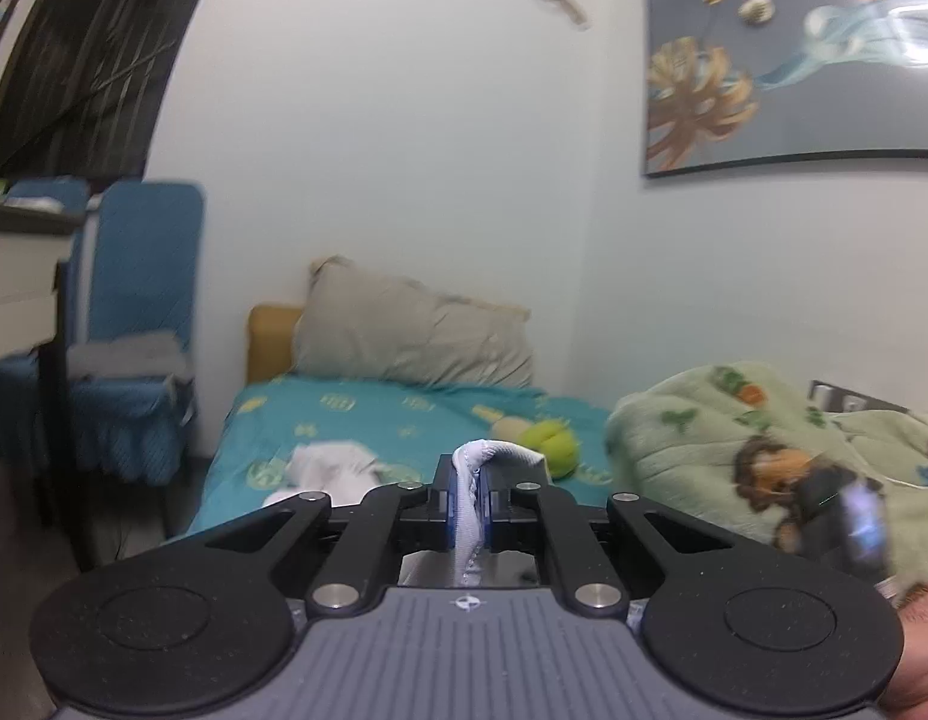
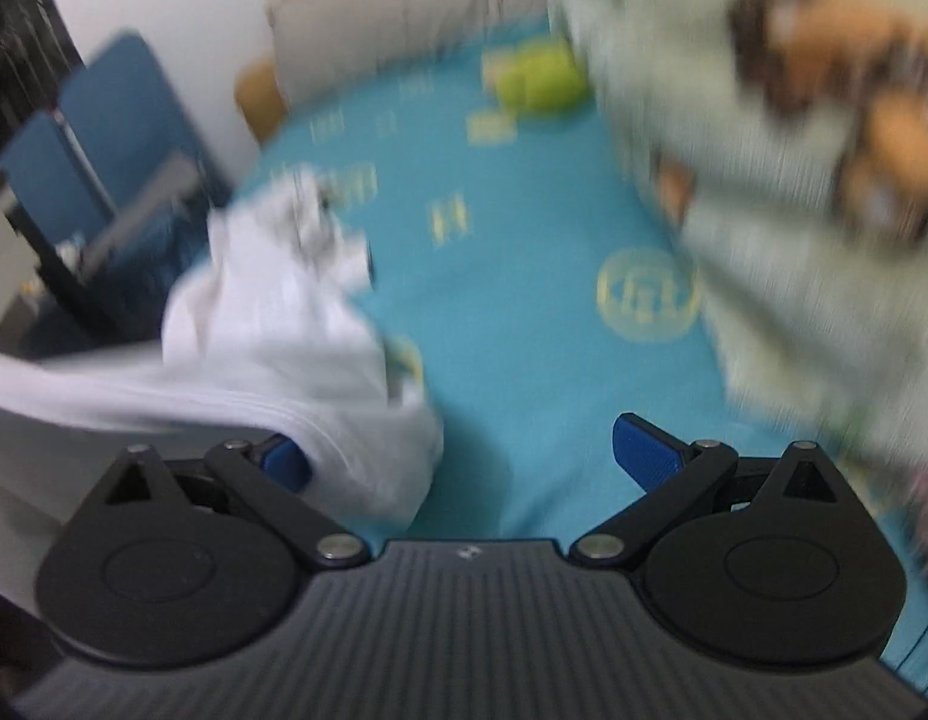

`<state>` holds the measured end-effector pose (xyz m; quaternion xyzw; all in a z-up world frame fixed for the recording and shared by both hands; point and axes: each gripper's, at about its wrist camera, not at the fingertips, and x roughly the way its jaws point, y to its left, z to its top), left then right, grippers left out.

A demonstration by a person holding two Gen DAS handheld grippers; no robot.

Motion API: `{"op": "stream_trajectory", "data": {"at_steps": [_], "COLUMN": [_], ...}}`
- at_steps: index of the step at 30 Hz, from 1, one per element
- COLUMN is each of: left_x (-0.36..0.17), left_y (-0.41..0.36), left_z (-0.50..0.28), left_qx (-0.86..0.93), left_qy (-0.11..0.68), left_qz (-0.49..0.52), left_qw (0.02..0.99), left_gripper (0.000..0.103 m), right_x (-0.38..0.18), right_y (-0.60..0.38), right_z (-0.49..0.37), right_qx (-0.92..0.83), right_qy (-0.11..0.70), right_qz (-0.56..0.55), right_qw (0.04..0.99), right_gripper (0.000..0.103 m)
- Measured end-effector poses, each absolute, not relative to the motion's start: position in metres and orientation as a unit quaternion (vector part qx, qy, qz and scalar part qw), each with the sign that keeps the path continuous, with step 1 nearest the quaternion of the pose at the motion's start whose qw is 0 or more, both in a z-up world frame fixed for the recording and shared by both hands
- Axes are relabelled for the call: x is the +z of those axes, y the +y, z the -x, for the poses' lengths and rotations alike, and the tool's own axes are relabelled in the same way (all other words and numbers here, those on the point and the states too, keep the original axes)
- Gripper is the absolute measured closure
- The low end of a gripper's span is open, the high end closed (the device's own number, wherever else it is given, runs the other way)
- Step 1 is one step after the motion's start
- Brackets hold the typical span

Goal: Fold clothes

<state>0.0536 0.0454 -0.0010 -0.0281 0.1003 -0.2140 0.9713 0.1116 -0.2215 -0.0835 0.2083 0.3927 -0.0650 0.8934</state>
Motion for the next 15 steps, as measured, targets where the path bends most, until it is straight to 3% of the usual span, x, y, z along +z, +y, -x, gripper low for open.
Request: {"op": "stream_trajectory", "data": {"at_steps": [4, 9, 13, 15], "left_x": [0.002, 0.004, 0.006, 0.007], "left_y": [0.045, 0.059, 0.075, 0.079], "left_z": [-0.046, -0.049, -0.06, -0.064], "left_qx": [-0.214, -0.18, -0.172, -0.171], "left_qy": [0.079, 0.087, 0.115, 0.124], "left_qz": [0.045, 0.08, 0.12, 0.129], "left_qw": [0.973, 0.977, 0.971, 0.969], "left_gripper": [0.096, 0.096, 0.096, 0.096], "right_x": [-0.109, -0.079, -0.052, -0.054], "right_y": [-0.198, -0.217, -0.235, -0.235], "right_z": [-0.122, -0.101, -0.084, -0.087], "right_qx": [-0.071, -0.091, -0.094, -0.068], "right_qy": [0.445, 0.32, 0.213, 0.224], "right_qz": [-0.146, -0.204, -0.257, -0.264], "right_qw": [0.881, 0.921, 0.938, 0.936], "right_gripper": [0.0, 0.001, 0.015, 0.021]}}
